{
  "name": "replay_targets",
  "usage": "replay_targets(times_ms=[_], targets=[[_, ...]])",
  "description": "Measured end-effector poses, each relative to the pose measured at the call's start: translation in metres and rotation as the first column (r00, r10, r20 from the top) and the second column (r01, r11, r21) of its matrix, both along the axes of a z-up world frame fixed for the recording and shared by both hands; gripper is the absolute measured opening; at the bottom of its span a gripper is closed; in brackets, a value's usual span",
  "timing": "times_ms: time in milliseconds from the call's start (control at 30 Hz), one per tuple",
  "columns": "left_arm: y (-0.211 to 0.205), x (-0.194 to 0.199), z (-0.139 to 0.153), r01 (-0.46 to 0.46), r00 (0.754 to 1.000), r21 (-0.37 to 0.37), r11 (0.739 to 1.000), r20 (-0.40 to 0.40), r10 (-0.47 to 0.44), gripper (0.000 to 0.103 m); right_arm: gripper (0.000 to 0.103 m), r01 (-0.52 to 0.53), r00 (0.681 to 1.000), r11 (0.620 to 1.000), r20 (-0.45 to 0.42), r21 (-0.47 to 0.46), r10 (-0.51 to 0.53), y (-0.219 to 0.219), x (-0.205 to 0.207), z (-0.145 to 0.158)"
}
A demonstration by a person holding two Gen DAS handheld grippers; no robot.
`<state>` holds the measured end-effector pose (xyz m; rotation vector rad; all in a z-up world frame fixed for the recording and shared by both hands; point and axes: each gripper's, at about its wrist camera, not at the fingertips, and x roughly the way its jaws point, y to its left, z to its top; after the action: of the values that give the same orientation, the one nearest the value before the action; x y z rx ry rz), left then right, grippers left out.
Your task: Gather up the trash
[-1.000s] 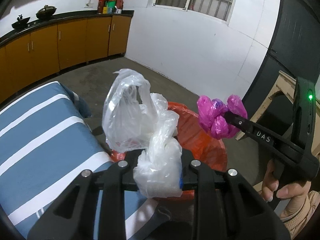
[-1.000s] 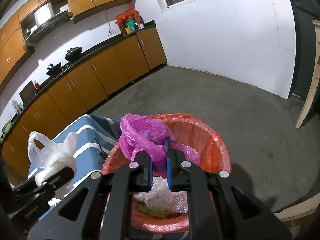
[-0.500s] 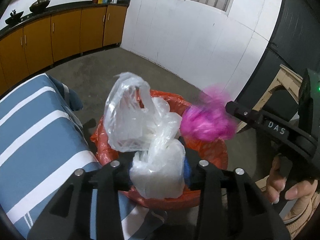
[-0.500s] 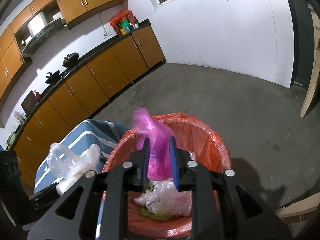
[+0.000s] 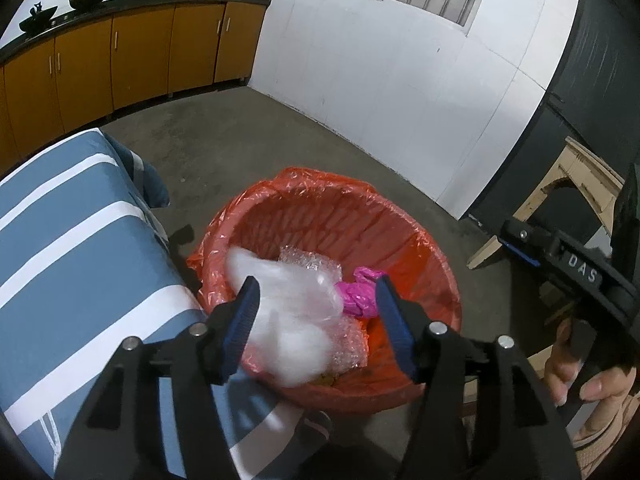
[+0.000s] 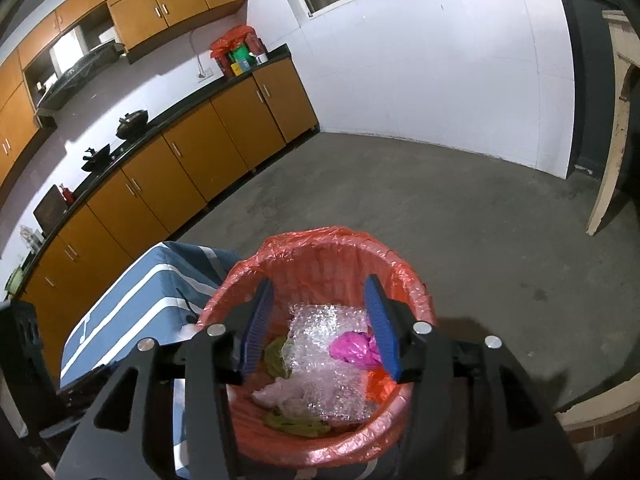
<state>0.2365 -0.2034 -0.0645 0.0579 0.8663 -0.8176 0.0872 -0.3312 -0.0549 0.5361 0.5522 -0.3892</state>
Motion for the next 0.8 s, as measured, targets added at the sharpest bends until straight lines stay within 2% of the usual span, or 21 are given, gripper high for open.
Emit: replay_targets(times_ms=[33, 100, 167, 267, 400, 533, 600, 700, 800], targets=[[0.000, -0.002, 0.002, 0.000, 1.000, -0.005, 1.000, 0.003, 0.000, 0.060, 0.048, 0.000, 1.000, 1.000, 0.001, -0.001, 0.000, 0.001, -0.002, 0.000], [0.002, -0.004, 0.006, -0.002, 1.000, -0.012, 1.000, 0.013, 0.002, 0.060, 0.055, -0.004, 1.000, 1.000, -0.002, -0.022, 0.004, 0.005, -0.004, 0.002], [0.008, -0.007, 0.011, -0.017, 0.999, -0.015, 1.000, 0.036, 0.018, 0.062, 0.072, -0.006, 1.000, 0.999, 0.001, -0.052, 0.006, 0.010, -0.007, 0.005], [0.024, -0.013, 0.022, -0.067, 0.994, -0.033, 0.997, 0.081, 0.070, 0.069, 0.088, -0.011, 1.000, 0.994, 0.012, -0.104, 0.012, 0.020, -0.012, 0.012], [0.054, -0.025, 0.038, -0.146, 0.974, -0.047, 0.988, 0.170, 0.152, 0.086, 0.097, -0.024, 1.000, 0.980, 0.010, -0.197, 0.027, 0.042, -0.017, 0.020], [0.087, -0.046, 0.054, -0.236, 0.927, -0.050, 0.970, 0.288, 0.241, 0.097, 0.099, -0.024, 1.000, 0.947, -0.009, -0.321, 0.022, 0.068, -0.022, 0.024], [0.106, -0.056, 0.061, -0.286, 0.894, -0.055, 0.957, 0.343, 0.288, 0.099, 0.100, -0.012, 1.000, 0.921, -0.008, -0.390, 0.010, 0.083, -0.026, 0.026], [0.128, -0.073, 0.066, -0.348, 0.850, -0.049, 0.936, 0.406, 0.337, 0.099, 0.101, 0.001, 1.000, 0.904, 0.006, -0.427, 0.002, 0.098, -0.033, 0.028], [0.147, -0.090, 0.067, -0.404, 0.809, -0.043, 0.914, 0.450, 0.379, 0.099, 0.101, -0.037, 0.999, 0.909, 0.015, -0.414, 0.047, 0.108, -0.039, 0.029]])
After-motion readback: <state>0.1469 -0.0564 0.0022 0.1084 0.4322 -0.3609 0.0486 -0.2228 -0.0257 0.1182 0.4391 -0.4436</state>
